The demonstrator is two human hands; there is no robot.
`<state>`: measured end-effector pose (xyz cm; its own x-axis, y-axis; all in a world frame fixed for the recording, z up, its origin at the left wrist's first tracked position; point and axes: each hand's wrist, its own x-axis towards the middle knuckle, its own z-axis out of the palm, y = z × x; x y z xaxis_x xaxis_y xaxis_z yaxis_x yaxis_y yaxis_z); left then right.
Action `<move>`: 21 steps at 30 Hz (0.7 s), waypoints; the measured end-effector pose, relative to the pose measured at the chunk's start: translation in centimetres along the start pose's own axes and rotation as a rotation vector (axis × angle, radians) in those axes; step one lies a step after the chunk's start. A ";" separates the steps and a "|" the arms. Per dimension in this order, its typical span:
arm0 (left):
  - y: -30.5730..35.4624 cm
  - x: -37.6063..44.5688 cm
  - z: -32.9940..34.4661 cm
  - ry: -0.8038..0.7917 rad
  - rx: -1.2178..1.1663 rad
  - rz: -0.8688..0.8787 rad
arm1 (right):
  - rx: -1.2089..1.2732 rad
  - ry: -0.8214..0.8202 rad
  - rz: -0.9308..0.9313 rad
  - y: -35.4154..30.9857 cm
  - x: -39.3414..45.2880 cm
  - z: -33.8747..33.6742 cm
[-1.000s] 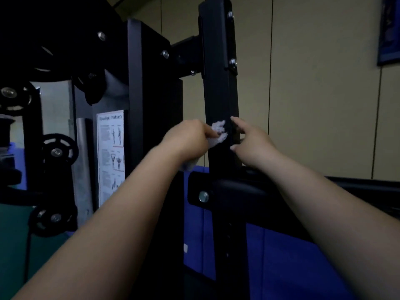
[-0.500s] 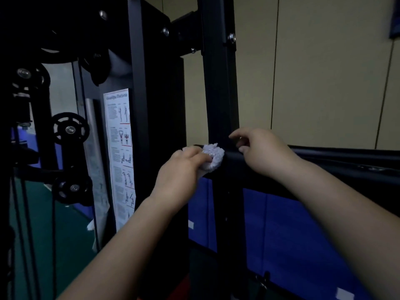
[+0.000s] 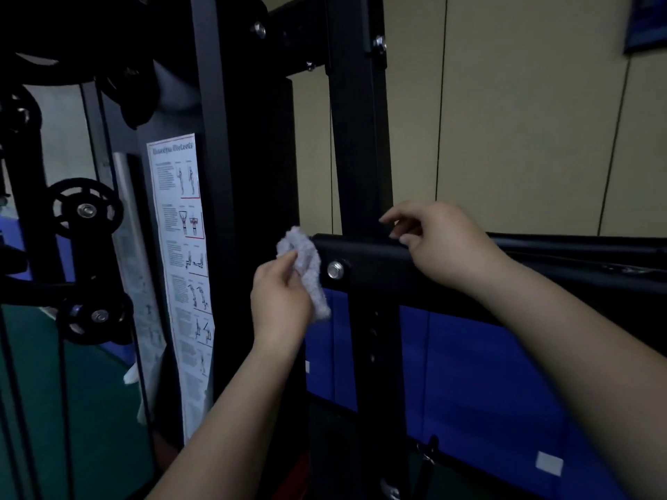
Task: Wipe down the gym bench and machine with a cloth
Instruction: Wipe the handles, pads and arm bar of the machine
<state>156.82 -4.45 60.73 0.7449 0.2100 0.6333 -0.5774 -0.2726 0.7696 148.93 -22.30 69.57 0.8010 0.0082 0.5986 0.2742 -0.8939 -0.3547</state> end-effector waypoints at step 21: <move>8.9 -6.4 6.9 -0.387 -0.115 0.510 | 0.472 0.339 0.282 2.0 -16.1 1.0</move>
<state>149.17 -14.70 62.99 0.4220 -0.2784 0.8628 -0.9065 -0.1422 0.3975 137.14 -23.78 58.55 0.6850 -0.4095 0.6026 0.3444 -0.5469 -0.7631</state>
